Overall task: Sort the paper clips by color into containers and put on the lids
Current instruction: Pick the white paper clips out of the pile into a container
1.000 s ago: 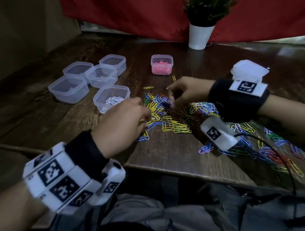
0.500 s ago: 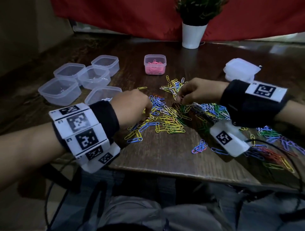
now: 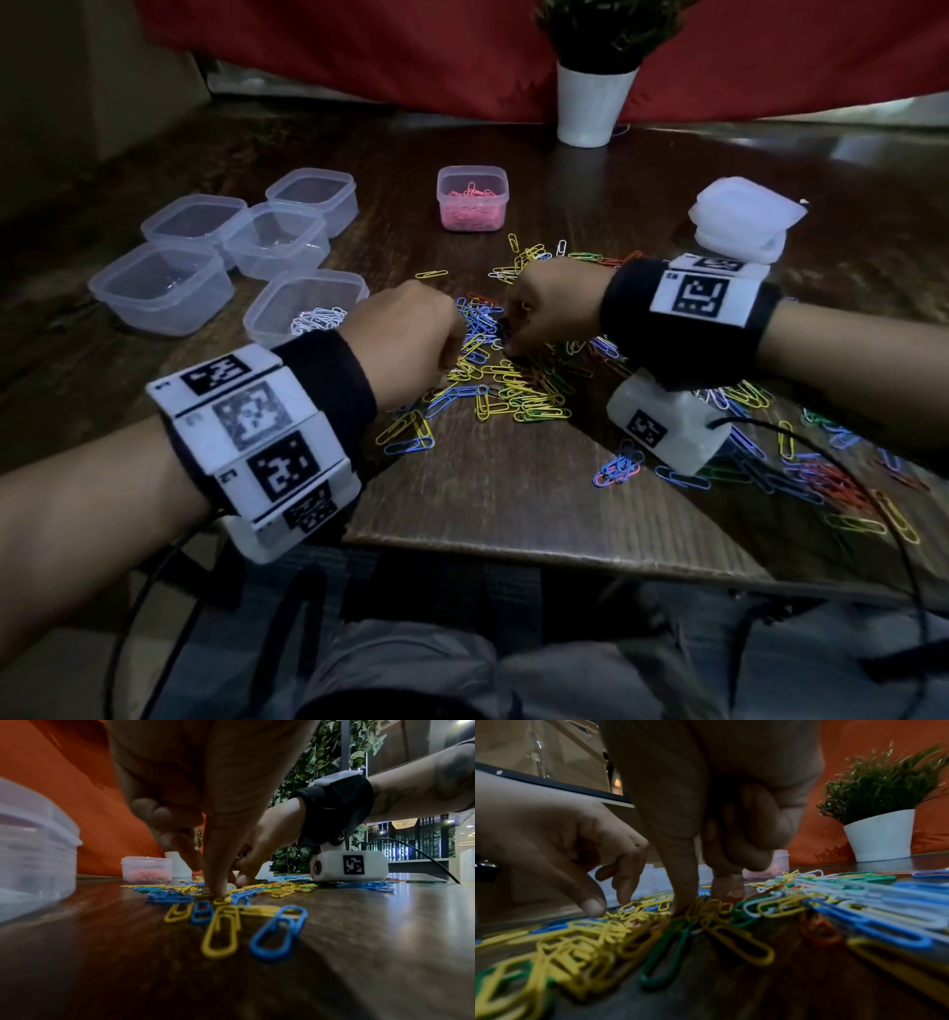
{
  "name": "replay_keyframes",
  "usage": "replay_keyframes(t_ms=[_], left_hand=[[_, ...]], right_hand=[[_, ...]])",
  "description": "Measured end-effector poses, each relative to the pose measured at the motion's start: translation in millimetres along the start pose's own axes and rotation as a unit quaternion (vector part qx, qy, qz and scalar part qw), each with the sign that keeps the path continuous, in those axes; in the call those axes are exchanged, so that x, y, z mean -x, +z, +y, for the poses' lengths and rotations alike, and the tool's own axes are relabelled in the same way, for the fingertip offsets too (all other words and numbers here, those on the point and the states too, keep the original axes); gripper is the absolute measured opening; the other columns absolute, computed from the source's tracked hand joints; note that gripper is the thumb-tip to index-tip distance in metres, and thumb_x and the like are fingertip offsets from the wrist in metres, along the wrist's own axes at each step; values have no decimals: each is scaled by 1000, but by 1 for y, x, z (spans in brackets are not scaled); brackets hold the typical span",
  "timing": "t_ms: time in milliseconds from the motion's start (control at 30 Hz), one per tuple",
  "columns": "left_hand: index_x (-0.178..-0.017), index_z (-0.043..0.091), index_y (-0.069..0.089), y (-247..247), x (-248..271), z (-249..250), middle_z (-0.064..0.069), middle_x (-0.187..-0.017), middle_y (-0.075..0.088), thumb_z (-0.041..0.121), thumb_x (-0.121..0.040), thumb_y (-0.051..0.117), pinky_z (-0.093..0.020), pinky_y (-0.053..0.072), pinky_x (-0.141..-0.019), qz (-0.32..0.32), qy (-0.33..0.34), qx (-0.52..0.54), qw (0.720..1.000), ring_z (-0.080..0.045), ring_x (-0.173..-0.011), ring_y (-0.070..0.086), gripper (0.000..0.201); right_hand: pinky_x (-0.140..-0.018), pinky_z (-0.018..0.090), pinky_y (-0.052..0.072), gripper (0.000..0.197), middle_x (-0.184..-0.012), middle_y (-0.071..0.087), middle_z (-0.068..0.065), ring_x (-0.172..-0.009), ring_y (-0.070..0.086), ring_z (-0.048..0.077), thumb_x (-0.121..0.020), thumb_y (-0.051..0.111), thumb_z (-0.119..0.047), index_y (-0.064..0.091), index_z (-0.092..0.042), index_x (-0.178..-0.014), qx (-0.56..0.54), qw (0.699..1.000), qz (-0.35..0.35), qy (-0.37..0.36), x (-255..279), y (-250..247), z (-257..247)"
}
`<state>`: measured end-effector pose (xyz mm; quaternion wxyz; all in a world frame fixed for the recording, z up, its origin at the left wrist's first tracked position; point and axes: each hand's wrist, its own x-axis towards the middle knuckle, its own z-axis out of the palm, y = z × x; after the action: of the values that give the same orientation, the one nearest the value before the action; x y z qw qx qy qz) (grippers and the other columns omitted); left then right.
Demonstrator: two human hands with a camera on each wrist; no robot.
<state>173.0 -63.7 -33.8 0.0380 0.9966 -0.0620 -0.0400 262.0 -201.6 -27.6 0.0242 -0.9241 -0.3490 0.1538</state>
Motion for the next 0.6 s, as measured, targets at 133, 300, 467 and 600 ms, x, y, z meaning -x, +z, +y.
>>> replay_keyframes(t_ms=[133, 300, 467, 600], left_hand=[[-74, 18, 69, -1, -2, -4, -4, -80, 65, 16, -73, 75, -37, 52, -77, -7, -8, 26, 1000, -23, -83, 61, 7], [-70, 19, 65, -1, -4, -7, 0, -71, 56, 14, -80, 68, -39, 50, -78, 1, 2, 37, 999, -23, -82, 59, 11], [-79, 9, 64, 2, -3, -7, -2, -82, 56, 25, -88, 60, -39, 47, -80, 33, 11, 40, 999, -26, -89, 59, 18], [-90, 8, 66, 2, -3, -7, -3, -90, 59, 27, -93, 53, -37, 47, -79, 63, -5, 54, 997, -27, -93, 58, 23]], right_hand=[[-52, 20, 37, 22, -72, 55, 1, -66, 50, 15, -84, 65, -19, 67, -4, -99, -51, 999, -1, 5, -4, 0, 2], [-49, 9, 34, 17, -77, 57, 1, -59, 46, 4, -84, 64, -14, 69, -5, -97, -100, 994, 20, -24, -2, -3, 9], [-54, 2, 38, 9, -63, 61, -8, -49, 51, -10, -78, 71, -7, 71, -8, -86, -230, 972, 4, -47, 2, -8, 18], [-38, 11, 29, 4, -49, 60, -10, -38, 41, 0, -78, 70, -6, 70, -9, -74, -344, 938, 16, -29, 8, -10, 24]])
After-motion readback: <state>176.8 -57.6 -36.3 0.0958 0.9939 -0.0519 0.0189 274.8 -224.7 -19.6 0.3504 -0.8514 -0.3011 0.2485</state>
